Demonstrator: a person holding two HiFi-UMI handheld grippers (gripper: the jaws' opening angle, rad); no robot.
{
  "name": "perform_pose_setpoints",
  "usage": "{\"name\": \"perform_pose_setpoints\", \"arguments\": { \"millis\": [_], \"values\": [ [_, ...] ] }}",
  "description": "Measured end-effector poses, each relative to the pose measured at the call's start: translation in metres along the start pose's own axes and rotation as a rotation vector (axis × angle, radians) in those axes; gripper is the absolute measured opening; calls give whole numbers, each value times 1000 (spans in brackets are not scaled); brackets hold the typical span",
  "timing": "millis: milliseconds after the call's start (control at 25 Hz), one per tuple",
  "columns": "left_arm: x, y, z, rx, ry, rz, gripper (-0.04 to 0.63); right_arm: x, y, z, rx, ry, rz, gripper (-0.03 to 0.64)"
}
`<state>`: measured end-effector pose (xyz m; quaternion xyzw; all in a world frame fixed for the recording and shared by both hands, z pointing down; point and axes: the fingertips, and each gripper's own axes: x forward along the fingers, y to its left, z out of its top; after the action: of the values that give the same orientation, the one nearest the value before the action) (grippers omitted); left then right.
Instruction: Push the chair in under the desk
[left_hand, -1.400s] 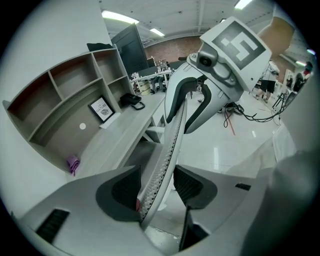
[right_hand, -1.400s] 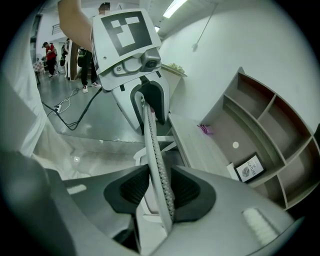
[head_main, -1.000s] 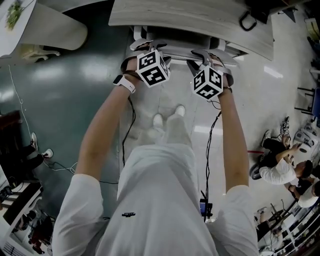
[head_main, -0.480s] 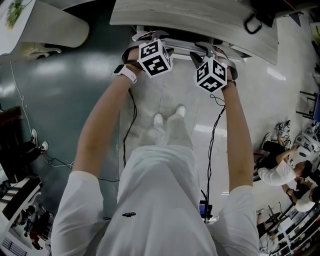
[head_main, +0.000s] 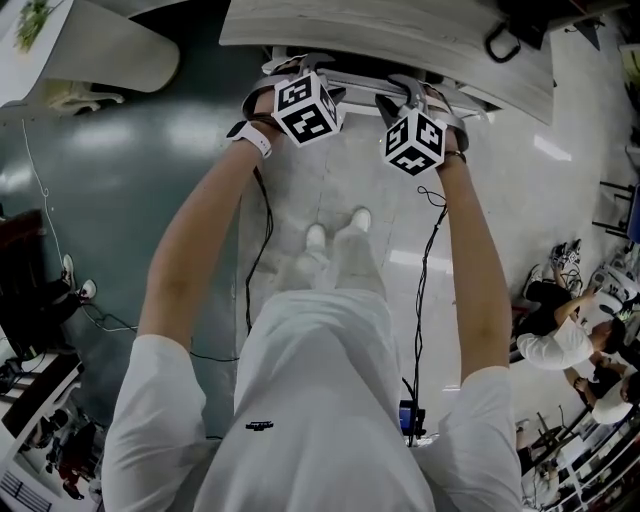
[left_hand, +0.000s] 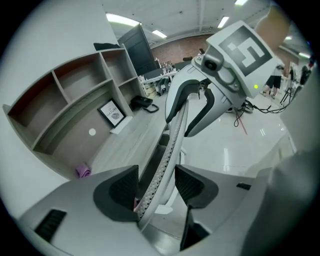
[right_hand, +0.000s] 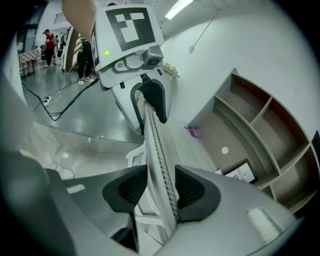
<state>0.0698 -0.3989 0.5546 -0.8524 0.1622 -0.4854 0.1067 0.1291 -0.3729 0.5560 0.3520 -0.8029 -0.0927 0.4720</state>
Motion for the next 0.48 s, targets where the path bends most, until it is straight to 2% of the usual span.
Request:
{"name": "perform_pose_setpoints", "arguments": {
  "millis": [80, 160, 320, 400, 480],
  "values": [
    [-7, 0, 2, 16, -44, 42, 227, -1, 6, 0, -11, -1, 16, 223],
    [-17, 2, 3, 16, -68, 84, 227, -5, 8, 0, -12, -14, 9, 255],
    [-38, -7, 3, -18, -114, 130, 227, -26, 11, 3, 48, -61, -56, 265],
    [-52, -11, 6, -77, -170, 153, 225, -40, 16, 8, 78, -85, -76, 265],
    [-68, -17, 10, -177, -237, 155, 201, -54, 22, 8, 90, -99, -99, 265]
  ]
}}
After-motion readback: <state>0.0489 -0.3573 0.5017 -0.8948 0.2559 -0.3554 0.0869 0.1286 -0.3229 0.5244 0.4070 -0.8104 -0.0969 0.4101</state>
